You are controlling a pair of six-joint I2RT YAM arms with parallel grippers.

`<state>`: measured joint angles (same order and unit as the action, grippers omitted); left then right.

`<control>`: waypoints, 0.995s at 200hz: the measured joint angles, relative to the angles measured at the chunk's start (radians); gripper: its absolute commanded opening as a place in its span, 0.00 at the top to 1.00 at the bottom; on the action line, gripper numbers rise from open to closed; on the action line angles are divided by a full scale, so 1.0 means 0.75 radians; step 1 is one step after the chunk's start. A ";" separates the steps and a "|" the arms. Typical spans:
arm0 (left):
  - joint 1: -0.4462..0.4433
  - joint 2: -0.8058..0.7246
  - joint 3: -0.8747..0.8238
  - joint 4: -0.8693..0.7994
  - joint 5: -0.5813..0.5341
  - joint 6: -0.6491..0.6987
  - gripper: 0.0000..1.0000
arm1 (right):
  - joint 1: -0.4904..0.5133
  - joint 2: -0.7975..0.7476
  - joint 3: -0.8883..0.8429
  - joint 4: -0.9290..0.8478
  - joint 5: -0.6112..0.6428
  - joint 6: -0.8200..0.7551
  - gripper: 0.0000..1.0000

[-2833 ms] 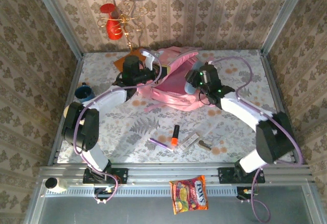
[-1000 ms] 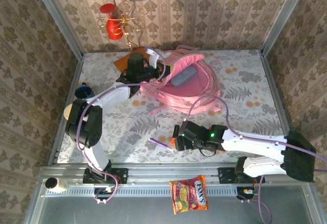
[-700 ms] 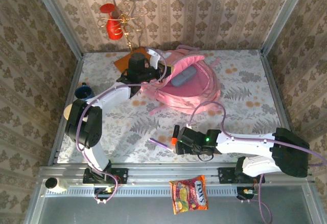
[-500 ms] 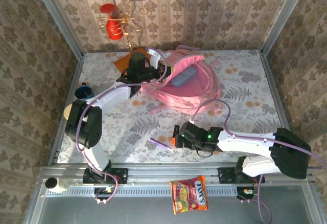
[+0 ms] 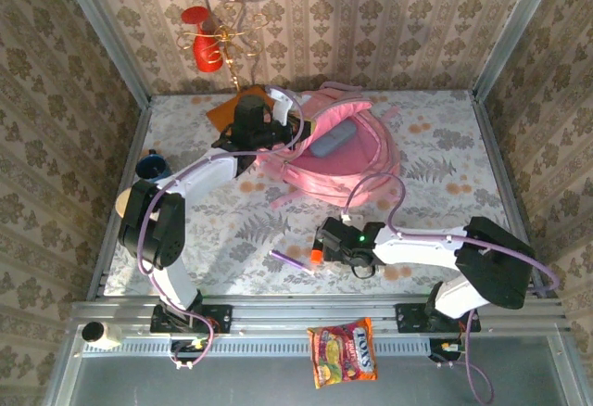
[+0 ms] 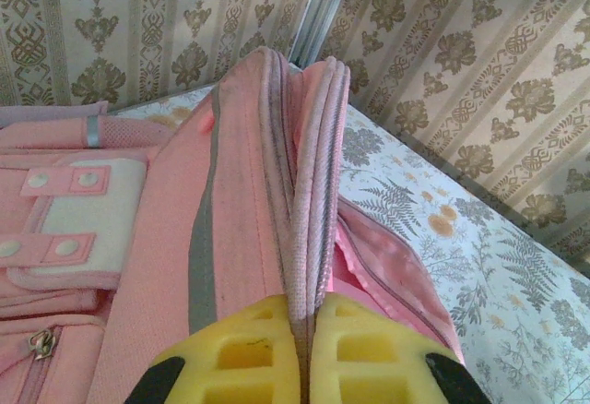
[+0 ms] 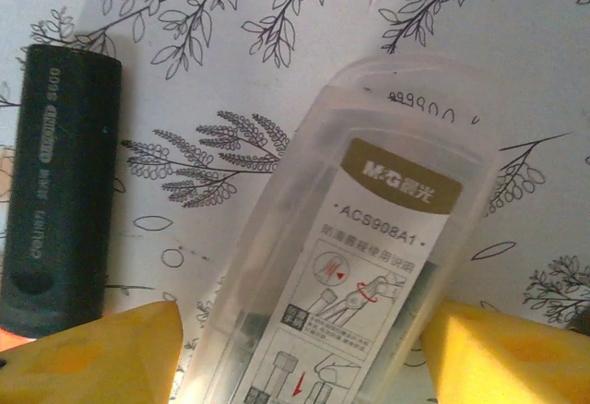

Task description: Pack the student bag

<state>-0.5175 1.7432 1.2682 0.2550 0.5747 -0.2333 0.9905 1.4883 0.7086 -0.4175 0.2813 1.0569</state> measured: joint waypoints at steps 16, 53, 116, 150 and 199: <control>0.000 -0.001 0.003 -0.004 0.000 0.004 1.00 | 0.004 0.025 0.017 -0.029 0.021 -0.015 0.47; 0.000 -0.001 0.006 -0.013 -0.001 0.005 1.00 | -0.007 0.029 0.031 -0.040 0.040 -0.047 0.61; 0.000 -0.001 0.007 -0.009 0.001 -0.001 1.00 | -0.305 -0.354 0.060 0.143 0.005 -0.167 0.65; 0.000 -0.001 0.007 0.003 0.006 -0.033 1.00 | -0.614 -0.374 0.180 0.364 -0.099 -0.178 0.66; 0.004 0.002 0.077 -0.008 0.008 -0.100 1.00 | -0.805 0.058 0.444 0.623 -0.202 -0.061 0.65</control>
<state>-0.5144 1.7443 1.3262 0.2489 0.5808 -0.3084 0.3866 1.5318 1.0412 0.0498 0.1295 1.0115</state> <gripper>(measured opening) 0.059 0.442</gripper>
